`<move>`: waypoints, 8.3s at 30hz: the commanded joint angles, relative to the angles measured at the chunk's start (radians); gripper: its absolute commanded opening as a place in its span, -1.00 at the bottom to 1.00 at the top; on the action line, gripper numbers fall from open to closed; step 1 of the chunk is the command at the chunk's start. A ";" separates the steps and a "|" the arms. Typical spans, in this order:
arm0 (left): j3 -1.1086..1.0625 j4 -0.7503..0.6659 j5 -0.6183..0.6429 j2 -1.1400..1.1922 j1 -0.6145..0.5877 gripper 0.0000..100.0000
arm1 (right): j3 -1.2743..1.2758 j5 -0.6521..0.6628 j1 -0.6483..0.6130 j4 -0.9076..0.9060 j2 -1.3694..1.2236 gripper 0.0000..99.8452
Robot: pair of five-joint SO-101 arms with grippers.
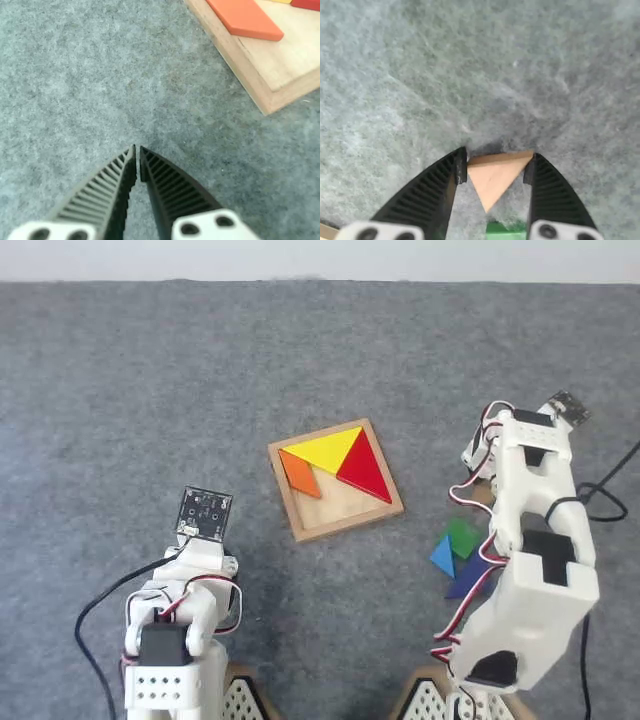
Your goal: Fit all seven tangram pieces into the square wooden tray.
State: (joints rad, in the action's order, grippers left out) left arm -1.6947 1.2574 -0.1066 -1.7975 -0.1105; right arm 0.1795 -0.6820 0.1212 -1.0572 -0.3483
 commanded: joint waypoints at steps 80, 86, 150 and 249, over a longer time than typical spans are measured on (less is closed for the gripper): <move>0.012 0.005 0.009 -0.020 -0.003 -0.97 | 0.612 0.968 -0.621 -0.186 0.628 -0.25; 0.012 0.005 0.009 -0.020 -0.003 -0.97 | 0.663 0.824 -0.674 -0.110 0.627 -0.25; 0.012 0.005 0.009 -0.020 -0.003 -0.97 | 0.729 0.655 -0.727 0.008 0.618 -0.61; 0.012 0.005 0.009 -0.020 -0.003 -0.97 | -0.821 0.872 -0.753 -0.481 -0.372 -0.25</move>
State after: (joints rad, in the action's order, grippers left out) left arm -1.6947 1.2574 -0.1066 -1.7975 -0.1105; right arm -0.5815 0.1588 -0.6245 -1.5482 -0.7365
